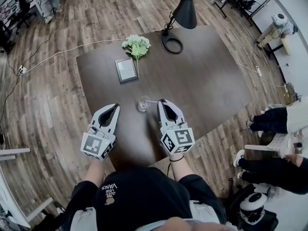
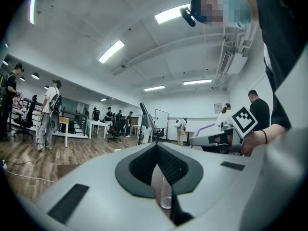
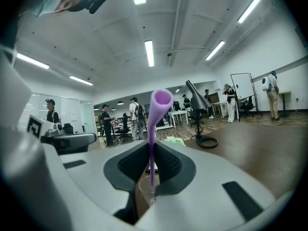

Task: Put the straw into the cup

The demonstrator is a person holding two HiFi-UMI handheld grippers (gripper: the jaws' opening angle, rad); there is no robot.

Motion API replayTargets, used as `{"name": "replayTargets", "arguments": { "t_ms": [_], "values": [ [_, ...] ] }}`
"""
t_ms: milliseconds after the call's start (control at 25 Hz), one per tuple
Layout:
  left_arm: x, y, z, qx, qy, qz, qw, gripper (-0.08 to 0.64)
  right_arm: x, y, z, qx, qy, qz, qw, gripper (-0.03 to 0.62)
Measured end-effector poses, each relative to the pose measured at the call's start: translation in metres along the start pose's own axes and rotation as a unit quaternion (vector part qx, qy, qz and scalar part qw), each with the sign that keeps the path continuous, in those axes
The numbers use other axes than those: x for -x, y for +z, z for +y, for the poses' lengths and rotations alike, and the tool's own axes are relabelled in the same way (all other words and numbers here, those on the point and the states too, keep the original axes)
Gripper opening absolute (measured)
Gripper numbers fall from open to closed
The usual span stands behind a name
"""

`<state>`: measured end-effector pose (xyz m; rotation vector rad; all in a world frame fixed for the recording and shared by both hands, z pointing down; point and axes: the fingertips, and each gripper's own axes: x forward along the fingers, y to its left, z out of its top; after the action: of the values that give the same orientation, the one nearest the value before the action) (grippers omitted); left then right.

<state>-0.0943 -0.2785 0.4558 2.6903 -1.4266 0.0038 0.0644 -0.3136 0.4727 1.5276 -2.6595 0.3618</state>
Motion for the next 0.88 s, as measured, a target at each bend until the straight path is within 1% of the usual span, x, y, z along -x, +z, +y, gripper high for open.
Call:
{"name": "replayTargets", "arguments": {
  "t_ms": [320, 480, 880],
  "values": [
    [-0.002, -0.007, 0.005, 0.007, 0.008, 0.005, 0.9999, 0.009, -0.016, -0.021, 0.001, 0.000, 0.011, 0.028, 1.000, 0.041],
    [0.001, -0.006, 0.010, 0.006, 0.013, 0.006, 0.9999, 0.009, -0.021, -0.026, 0.004, 0.001, 0.012, 0.034, 0.999, 0.041],
    [0.001, -0.005, 0.008, 0.006, 0.010, 0.007, 0.9999, 0.009, -0.028, -0.038, 0.006, 0.010, 0.014, 0.049, 0.999, 0.041]
  ]
}}
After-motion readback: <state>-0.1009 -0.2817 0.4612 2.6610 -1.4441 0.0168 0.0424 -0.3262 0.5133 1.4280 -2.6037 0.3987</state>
